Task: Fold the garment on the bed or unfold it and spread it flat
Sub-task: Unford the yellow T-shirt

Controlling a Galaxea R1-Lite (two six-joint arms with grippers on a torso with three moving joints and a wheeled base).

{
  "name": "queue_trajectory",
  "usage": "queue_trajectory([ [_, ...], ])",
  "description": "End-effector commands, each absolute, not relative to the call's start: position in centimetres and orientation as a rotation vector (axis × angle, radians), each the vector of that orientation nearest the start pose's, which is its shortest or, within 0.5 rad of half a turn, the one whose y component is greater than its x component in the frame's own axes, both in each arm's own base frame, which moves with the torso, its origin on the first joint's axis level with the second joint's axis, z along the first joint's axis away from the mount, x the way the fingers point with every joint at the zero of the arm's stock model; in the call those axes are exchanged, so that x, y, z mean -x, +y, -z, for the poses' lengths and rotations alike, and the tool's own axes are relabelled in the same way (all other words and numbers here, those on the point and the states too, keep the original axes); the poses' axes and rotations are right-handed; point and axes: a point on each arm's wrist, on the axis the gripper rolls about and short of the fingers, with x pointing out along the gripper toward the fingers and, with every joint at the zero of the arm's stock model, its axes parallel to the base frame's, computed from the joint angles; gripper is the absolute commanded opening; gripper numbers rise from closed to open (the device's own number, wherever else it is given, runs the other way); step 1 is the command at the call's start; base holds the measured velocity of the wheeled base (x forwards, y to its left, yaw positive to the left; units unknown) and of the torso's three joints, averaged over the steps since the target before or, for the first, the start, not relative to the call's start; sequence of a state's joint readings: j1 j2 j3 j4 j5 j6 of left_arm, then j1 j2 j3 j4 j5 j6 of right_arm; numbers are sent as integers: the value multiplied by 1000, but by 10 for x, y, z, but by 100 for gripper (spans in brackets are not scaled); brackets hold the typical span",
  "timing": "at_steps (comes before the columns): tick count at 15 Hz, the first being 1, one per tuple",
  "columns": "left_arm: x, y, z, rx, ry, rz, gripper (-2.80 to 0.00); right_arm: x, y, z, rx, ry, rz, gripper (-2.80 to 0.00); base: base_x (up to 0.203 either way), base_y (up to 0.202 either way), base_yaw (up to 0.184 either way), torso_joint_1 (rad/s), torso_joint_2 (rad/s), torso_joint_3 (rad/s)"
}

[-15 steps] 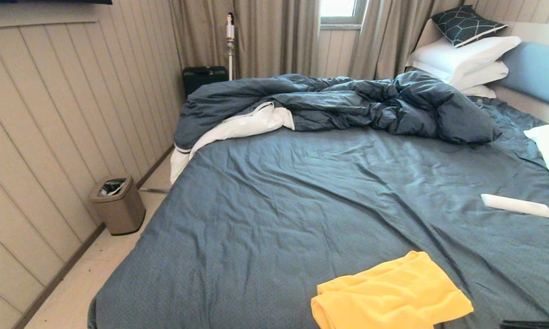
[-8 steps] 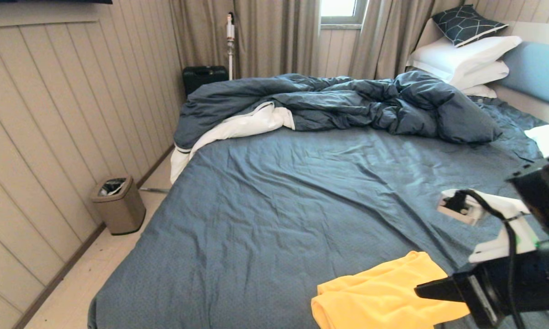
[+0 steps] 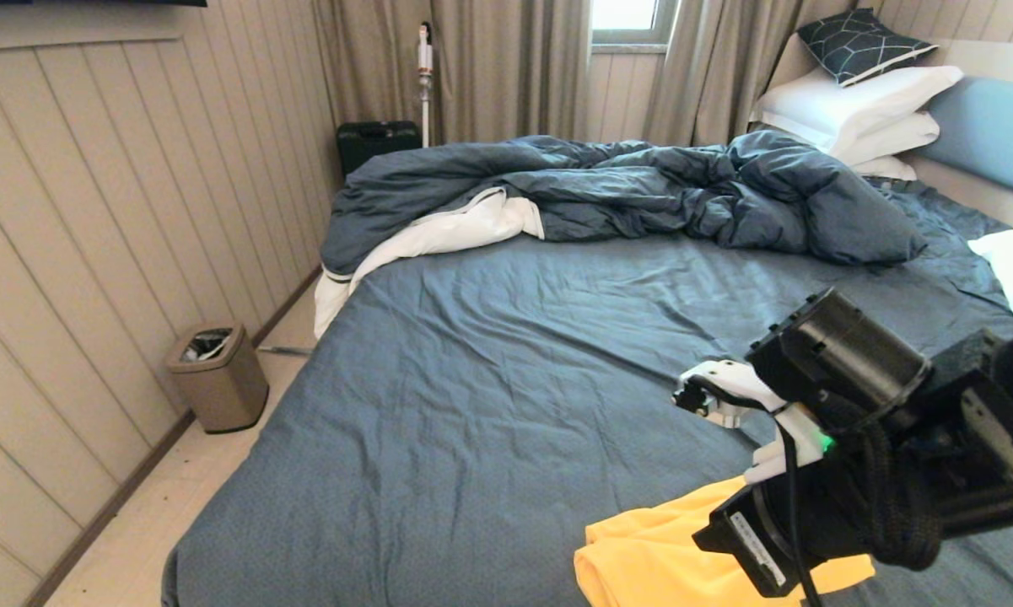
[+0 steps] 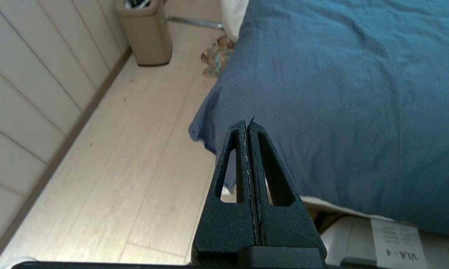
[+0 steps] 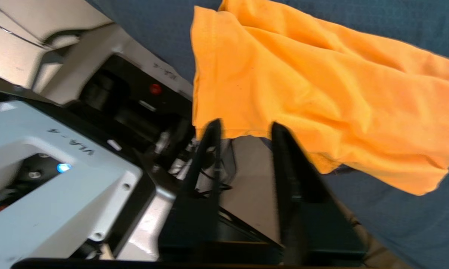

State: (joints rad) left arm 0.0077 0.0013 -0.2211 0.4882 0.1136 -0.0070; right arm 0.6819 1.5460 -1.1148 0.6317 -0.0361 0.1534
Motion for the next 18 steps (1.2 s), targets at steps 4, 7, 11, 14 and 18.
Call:
queue_trajectory([
  [4,47,2,-84,-9,272,-126,-280,-185,174,-186,344,1103,-527,0,0,0,0,0,0,0],
  [7,47,2,-84,-9,271,-124,-280,-187,194,-162,428,1167,-519,0,0,0,0,0,0,0],
  [11,47,2,-84,-9,271,-125,-280,-194,206,-127,506,1228,-459,0,0,0,0,0,0,0],
  [14,47,2,-84,-9,271,-124,-280,-203,216,-119,488,1203,-461,0,0,0,0,0,0,0],
  [18,47,2,-84,-7,269,-125,-280,-217,230,-111,469,1204,-436,0,0,0,0,0,0,0],
])
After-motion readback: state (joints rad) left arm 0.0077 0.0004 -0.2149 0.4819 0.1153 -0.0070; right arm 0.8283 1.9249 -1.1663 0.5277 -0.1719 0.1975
